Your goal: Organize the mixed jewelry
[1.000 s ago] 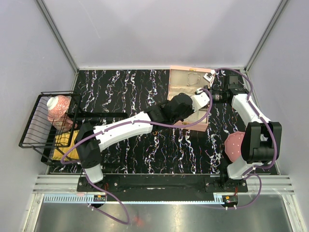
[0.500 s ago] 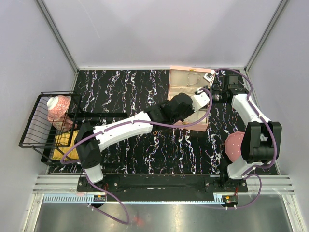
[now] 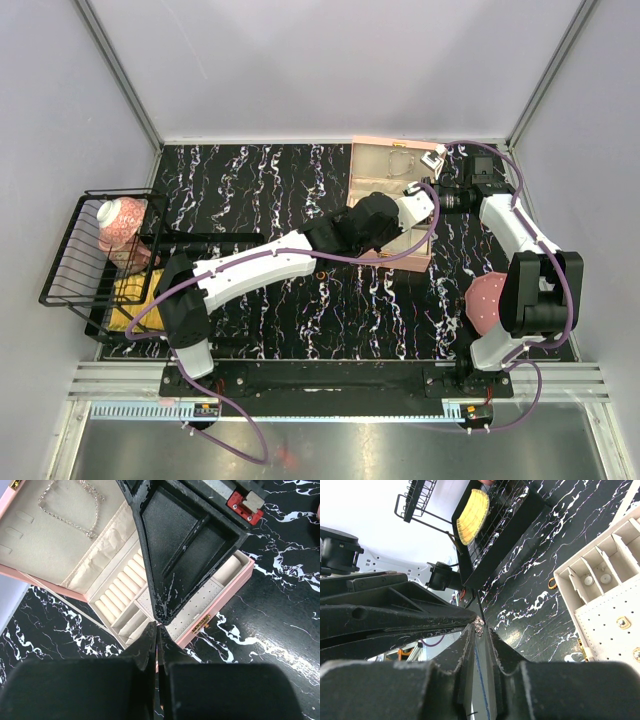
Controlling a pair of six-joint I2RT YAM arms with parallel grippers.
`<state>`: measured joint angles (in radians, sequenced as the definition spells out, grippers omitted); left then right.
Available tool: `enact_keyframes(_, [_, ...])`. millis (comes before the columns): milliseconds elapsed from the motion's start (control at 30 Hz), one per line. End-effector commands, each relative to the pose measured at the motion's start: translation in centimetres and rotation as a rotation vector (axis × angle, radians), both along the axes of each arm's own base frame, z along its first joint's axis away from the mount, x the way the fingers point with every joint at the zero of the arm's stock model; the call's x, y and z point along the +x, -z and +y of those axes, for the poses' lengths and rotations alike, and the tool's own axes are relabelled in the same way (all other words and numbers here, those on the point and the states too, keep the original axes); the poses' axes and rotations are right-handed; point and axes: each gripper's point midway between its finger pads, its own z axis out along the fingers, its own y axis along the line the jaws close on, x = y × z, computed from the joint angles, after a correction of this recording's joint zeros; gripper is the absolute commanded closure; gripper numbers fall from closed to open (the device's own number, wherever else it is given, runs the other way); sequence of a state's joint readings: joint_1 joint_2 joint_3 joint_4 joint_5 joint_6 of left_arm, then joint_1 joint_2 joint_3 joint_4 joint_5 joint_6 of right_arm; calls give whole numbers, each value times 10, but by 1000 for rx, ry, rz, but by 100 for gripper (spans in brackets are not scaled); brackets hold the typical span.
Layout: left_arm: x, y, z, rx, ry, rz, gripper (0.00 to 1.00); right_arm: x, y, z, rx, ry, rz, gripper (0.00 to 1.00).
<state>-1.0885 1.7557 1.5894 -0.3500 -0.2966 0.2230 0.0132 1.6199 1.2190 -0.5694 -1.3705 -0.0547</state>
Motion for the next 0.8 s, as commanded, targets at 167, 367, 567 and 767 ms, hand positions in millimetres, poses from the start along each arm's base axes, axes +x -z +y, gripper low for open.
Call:
enact_keyframes(167, [-2,-44,-12,-131,19,-28,100,4,-10,3,2,-11,-50,87])
enact_keyframes(367, [-2,-43,-10,-126,19,-29,100,3,-10,3,0,-13,-56,91])
enact_keyframes(567, [-1,-43,-8,-117,18,-40,100,1,-12,2,-10,-5,-73,94])
enact_keyframes(767, [0,-46,-5,-112,13,-53,100,0,-13,1,-24,4,-87,96])
